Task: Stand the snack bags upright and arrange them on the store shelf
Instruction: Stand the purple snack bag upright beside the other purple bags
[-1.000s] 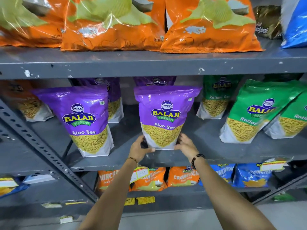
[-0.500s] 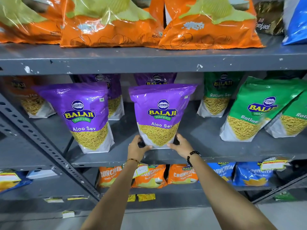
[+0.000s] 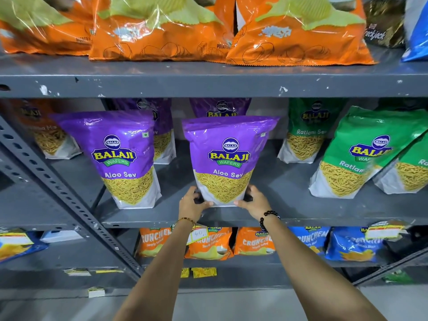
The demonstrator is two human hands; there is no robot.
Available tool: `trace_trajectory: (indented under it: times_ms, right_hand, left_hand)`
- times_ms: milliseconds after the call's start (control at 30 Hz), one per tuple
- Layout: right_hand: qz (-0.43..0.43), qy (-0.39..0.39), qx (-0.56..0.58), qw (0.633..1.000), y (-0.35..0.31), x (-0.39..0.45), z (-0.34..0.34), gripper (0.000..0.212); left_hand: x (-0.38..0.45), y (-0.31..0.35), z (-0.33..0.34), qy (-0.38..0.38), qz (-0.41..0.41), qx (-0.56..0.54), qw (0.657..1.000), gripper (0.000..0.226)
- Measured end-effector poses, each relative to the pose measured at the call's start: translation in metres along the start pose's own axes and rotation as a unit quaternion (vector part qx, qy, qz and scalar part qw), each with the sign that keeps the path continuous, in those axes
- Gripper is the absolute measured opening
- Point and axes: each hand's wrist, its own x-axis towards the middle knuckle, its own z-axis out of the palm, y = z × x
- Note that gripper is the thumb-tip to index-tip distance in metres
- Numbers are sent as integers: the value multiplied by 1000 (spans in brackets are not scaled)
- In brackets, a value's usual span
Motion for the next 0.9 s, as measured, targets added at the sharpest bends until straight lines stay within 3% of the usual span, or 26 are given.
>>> trace_trajectory:
  times_ms: [600,733,833,900]
  right_hand:
    - [9,-4,15,1000,-3,-5,-1,65]
    - [6,-7,15,1000,-3,-6,-2,67]
    - [7,-6,13,1000,-5,-7,-1,69]
    - [5,-5,10,1000,-6,-8,1,69]
  left_hand:
    - [0,-16,2,10,13,13,1000,49]
    - [-26,-44,-6,161,27,61,985,56]
    - [-33,-59,-30,297,-29,21,954,89]
    - [-24,-67,-55,331,-76,27,940,115]
